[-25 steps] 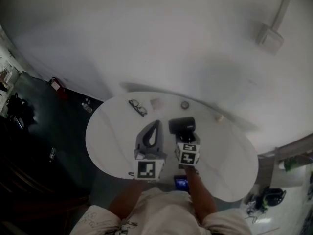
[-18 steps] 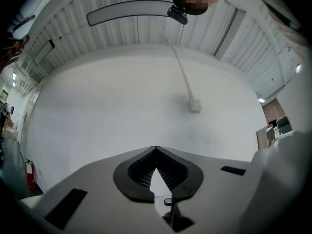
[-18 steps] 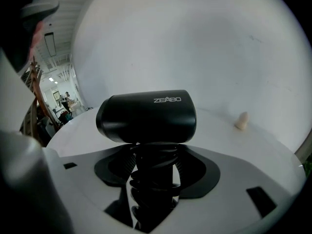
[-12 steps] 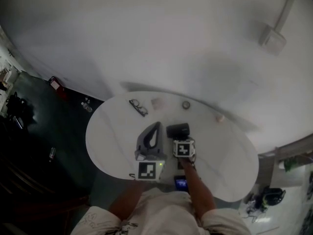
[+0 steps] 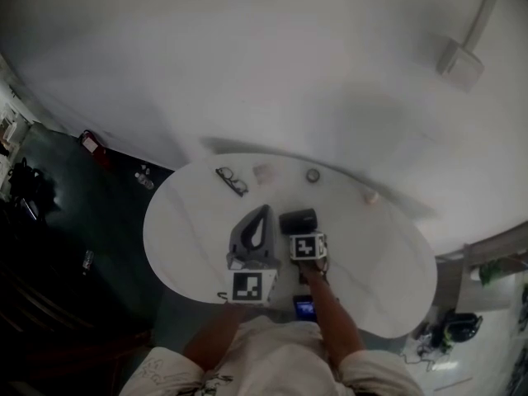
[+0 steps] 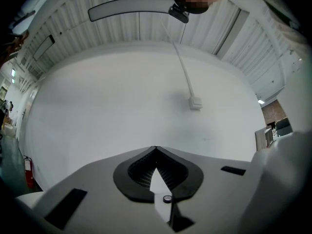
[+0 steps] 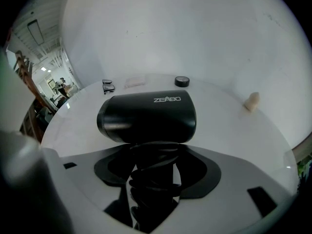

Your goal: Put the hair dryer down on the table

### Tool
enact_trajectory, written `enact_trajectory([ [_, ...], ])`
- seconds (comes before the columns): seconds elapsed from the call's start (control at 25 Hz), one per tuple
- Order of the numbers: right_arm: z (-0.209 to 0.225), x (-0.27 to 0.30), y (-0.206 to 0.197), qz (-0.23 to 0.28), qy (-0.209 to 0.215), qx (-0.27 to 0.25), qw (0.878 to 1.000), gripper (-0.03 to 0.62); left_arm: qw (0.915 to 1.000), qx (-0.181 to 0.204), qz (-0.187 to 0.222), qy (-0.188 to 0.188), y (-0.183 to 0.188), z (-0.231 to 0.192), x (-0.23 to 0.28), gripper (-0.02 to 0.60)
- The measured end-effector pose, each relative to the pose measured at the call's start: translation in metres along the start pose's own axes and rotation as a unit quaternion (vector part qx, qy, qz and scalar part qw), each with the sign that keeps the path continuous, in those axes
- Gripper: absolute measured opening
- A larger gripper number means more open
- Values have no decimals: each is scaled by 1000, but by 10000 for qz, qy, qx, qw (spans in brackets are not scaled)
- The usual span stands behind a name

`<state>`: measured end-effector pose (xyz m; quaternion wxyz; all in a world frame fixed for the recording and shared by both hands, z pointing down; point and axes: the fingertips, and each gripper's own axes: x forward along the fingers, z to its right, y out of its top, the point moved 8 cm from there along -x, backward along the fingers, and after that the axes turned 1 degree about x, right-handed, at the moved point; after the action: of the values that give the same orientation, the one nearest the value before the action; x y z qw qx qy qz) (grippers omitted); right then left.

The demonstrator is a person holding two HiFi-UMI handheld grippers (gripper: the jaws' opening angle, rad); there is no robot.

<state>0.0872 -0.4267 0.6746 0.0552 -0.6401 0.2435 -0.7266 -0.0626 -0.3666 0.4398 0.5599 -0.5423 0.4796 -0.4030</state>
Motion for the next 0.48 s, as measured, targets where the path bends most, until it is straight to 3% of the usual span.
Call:
enact_trajectory([
  [0.08, -13, 1, -3, -93, 562, 234, 9981, 262, 10000, 0, 14, -2, 0, -1, 1, -5],
  [0.12, -13, 1, -2, -61, 573, 219, 9981, 262, 10000, 13, 27, -5, 0, -1, 1, -5],
  [0.2, -2, -1, 3, 97, 261, 4, 9996, 262, 10000, 46, 67, -8, 1, -2, 2, -5],
  [0.32, -1, 2, 1, 41, 347, 7, 9994, 267, 10000, 29, 34, 12, 1, -2, 0, -5],
  [0.48, 11, -3, 7, 228, -167, -195, 9994, 300, 10000, -3, 59, 7, 1, -2, -1, -5],
])
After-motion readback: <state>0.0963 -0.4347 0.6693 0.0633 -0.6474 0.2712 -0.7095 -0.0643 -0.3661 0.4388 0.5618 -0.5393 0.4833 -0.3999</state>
